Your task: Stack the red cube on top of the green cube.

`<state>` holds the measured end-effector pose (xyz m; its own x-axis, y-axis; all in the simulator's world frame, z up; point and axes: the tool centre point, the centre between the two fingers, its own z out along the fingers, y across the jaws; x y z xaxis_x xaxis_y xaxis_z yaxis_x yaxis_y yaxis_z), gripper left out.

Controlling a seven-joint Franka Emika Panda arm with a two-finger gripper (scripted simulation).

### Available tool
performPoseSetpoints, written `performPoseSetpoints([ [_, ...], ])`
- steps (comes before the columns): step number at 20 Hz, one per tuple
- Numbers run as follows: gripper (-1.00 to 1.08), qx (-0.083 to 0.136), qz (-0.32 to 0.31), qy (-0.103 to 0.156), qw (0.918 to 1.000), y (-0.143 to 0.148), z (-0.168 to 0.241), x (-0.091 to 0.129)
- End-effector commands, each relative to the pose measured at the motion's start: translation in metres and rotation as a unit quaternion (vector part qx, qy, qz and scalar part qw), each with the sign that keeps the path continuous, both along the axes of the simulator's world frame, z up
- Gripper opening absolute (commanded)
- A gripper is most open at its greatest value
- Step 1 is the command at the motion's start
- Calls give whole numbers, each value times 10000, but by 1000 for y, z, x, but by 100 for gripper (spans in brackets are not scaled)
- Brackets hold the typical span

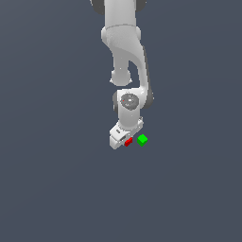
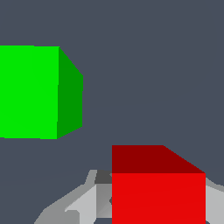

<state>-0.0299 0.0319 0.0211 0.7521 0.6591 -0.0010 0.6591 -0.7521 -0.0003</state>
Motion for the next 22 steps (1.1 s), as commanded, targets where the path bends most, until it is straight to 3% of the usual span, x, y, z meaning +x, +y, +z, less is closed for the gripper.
performPoseSetpoints([
  [1, -100, 0, -1, -5, 10000, 0, 4, 0],
  [15, -100, -1, 5, -4, 10000, 0, 81, -1],
  [22, -100, 3, 4, -4, 10000, 1, 98, -1],
])
